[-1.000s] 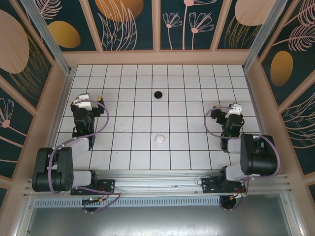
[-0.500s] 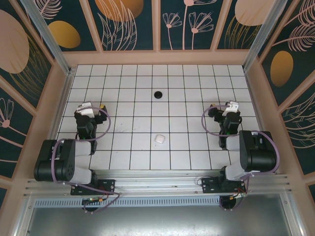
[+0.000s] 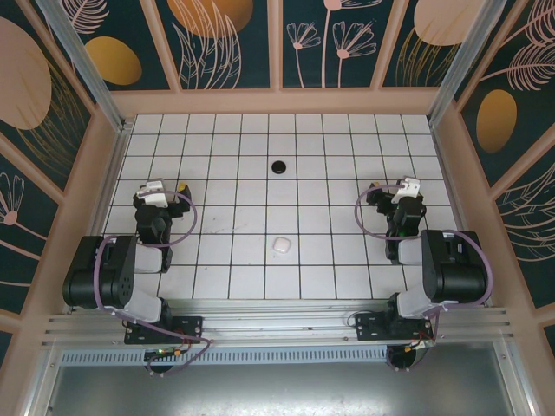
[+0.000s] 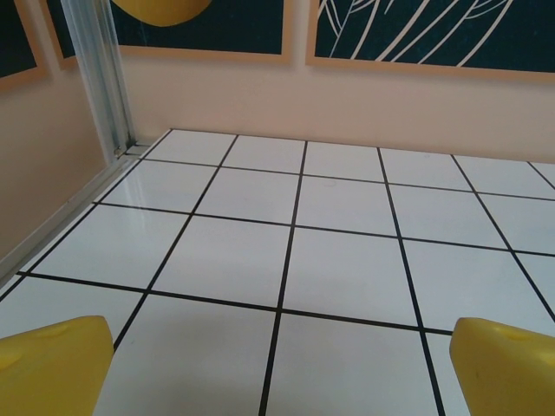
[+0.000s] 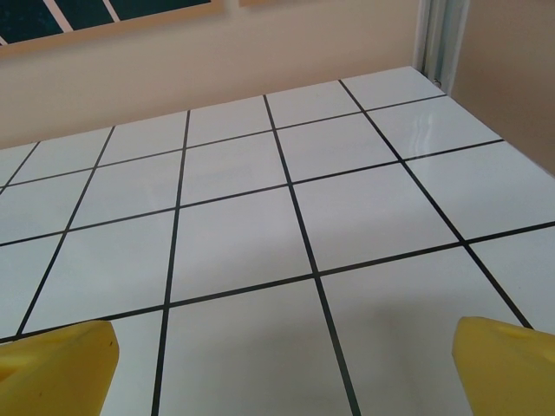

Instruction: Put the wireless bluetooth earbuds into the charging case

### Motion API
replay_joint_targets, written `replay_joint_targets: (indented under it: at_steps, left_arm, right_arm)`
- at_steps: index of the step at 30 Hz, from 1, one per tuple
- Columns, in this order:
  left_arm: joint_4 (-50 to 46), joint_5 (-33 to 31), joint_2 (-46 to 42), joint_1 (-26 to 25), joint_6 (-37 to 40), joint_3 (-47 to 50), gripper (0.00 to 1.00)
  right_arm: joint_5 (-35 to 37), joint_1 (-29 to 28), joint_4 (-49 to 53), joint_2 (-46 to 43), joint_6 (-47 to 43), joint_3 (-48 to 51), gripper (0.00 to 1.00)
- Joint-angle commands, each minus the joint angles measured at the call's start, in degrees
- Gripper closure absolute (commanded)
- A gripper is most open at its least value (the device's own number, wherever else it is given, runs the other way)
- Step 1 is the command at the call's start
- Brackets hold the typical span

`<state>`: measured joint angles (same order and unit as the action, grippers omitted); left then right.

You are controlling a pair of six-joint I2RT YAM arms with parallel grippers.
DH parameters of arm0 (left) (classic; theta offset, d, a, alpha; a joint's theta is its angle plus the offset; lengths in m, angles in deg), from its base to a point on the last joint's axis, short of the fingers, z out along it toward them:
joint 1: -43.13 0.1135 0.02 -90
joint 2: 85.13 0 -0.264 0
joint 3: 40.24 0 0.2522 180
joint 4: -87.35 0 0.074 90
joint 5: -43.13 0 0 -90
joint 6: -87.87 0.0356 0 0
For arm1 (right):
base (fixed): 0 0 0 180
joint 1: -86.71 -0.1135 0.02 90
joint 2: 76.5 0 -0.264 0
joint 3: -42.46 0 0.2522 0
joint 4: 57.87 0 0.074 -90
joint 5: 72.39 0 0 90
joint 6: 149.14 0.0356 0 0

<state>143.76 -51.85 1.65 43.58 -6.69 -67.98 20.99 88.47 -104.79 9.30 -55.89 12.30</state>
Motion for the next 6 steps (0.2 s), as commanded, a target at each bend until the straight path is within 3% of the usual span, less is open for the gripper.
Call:
replay_joint_targets:
  at_steps: [1,6]
  left_arm:
    - [2.4,0.6,0.2,0.2,0.1,0.3,0.02]
    - [2.3,0.6,0.2,0.2,0.1,0.3,0.01]
  right_arm:
    - [-0.1,-0.4,-1.4,0.7,-1.4,-1.5,0.01]
    - [-0.3,-0.7,-1.7,0.6,-1.7,-1.4,0.01]
